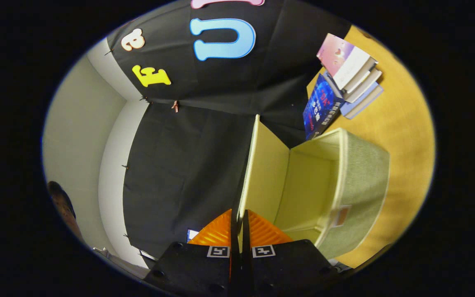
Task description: Open the storage box then place both shoes into the box .Put the left shoe in first, then the right shoe, with the right side of both shoes facing outward in a uniform manner.
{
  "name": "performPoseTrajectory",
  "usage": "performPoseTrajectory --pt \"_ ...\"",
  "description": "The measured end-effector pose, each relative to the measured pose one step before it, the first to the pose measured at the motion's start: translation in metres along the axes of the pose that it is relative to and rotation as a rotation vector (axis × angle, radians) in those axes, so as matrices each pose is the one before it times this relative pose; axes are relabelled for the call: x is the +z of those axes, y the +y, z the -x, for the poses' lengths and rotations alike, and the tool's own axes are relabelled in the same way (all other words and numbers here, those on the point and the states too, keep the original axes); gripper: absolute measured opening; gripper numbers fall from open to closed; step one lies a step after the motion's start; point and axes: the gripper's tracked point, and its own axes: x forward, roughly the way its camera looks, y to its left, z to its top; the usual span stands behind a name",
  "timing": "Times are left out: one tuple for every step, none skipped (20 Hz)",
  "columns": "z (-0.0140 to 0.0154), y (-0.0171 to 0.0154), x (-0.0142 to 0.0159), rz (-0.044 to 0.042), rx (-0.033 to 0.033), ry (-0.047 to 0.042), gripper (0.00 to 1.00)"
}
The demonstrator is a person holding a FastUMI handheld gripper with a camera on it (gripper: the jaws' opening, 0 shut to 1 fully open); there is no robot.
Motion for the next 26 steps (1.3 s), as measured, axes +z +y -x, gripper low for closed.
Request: performPoseTrajectory --pt "-0.01089 0.00821 -0.00021 0.00289 0.00143 0.00461 0.05" --pt "-0.01069 0.00566 0.00006 0.00207 -0.00274 0.00167 0.05" --pt "-0.01072 0.00822 0.00041 0.00370 0.00145 0.00173 0.05" --pt "-0.01254 0.00700 -0.00047 0.00770 0.00309 0.00181 0.05" --pt "-0.01220 0.00599 -0.00198 0.00786 0.00049 0.00454 0.05" --pt "-0.01223 0.00489 -0.00201 0.00607 0.00275 0.00516 0.05" --pt "-0.01205 0.00405 -0.00167 0.00240 0.00105 0.00261 0.05" --pt "-0.01130 0.00285 -0.00358 -0.00016 -0.00090 0.00274 0.05" --pt "-0.01136 0.00236 -0.00396 0.00169 -0.00406 0.00526 0.05" --pt "-0.01017 0.00050 -0.00339 0.00541 -0.00642 0.00667 0.05" --pt "-0.00904 -0.00048 -0.00396 0.00083 -0.00584 0.00760 0.05" --pt "-0.00748 0.00019 -0.00381 -0.00462 -0.00156 0.00755 0.05" --pt "-0.00552 0.00146 -0.00404 -0.00759 0.00447 0.00796 0.07" --pt "-0.00149 -0.00240 -0.00021 -0.00658 -0.00600 0.00708 0.09" --pt "-0.00666 -0.00191 -0.00553 0.00225 -0.00703 0.00348 0.10" --pt "-0.00299 -0.00003 -0.00249 0.00064 0.00146 0.00360 0.20" --pt "-0.00169 -0.00036 -0.00199 -0.00313 -0.00180 0.00507 0.22" --pt "-0.00202 0.00010 -0.00075 -0.00780 0.00275 0.00376 0.34" --pt "-0.00051 -0.00112 -0.00054 -0.00610 -0.00206 0.00263 0.38" --pt "-0.00121 -0.00155 0.00115 -0.00149 -0.00438 -0.00125 0.51" --pt "-0.00113 0.00004 0.00062 -0.00300 -0.00193 0.00001 0.59" --pt "0.00034 -0.00098 -0.00188 -0.00218 -0.00298 0.00105 0.68" --pt "0.00050 -0.00065 -0.00019 0.00172 -0.00040 0.00046 0.76" --pt "0.00150 0.00060 -0.00052 0.00243 -0.00119 0.00415 0.85" --pt "0.00213 -0.00130 0.00005 0.00392 -0.00510 0.00185 0.88" --pt "0.00267 -0.00051 0.00082 0.00578 -0.00363 -0.00186 0.92"
